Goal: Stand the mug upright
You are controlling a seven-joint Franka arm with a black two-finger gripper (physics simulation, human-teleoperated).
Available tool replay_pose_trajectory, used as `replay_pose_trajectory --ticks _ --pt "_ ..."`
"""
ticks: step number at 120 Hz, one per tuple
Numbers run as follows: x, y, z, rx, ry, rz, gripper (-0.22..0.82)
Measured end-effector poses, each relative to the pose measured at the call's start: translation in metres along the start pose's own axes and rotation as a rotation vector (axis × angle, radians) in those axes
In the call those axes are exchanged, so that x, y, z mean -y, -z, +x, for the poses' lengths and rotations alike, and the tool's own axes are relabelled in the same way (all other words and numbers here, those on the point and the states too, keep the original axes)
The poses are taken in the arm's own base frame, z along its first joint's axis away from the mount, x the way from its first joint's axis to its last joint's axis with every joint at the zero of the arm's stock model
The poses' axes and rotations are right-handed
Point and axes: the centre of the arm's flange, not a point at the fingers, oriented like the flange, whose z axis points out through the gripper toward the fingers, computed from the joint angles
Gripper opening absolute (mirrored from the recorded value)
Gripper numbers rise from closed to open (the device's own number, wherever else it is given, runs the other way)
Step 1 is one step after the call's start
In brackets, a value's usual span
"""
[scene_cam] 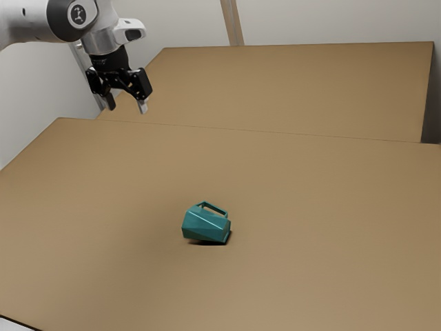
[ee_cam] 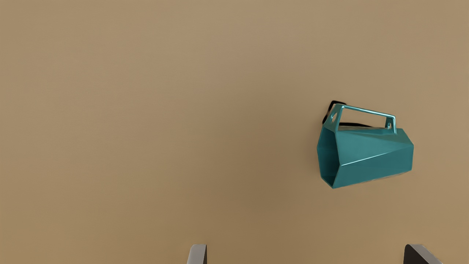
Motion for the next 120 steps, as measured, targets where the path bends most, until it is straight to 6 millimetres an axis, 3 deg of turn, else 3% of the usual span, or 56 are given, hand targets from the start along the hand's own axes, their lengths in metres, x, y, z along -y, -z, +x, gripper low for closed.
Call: replay_pose_trajectory --ticks 36,57,120 --pt "-0.003 -0.004 -0.001 0.009 -0.011 -0.028 0.58" --pt "0.001 -0.019 0.002 0.014 -0.015 -0.086 0.58" --pt "0.042 -0.125 0.015 -0.066 0.019 -0.387 0.58"
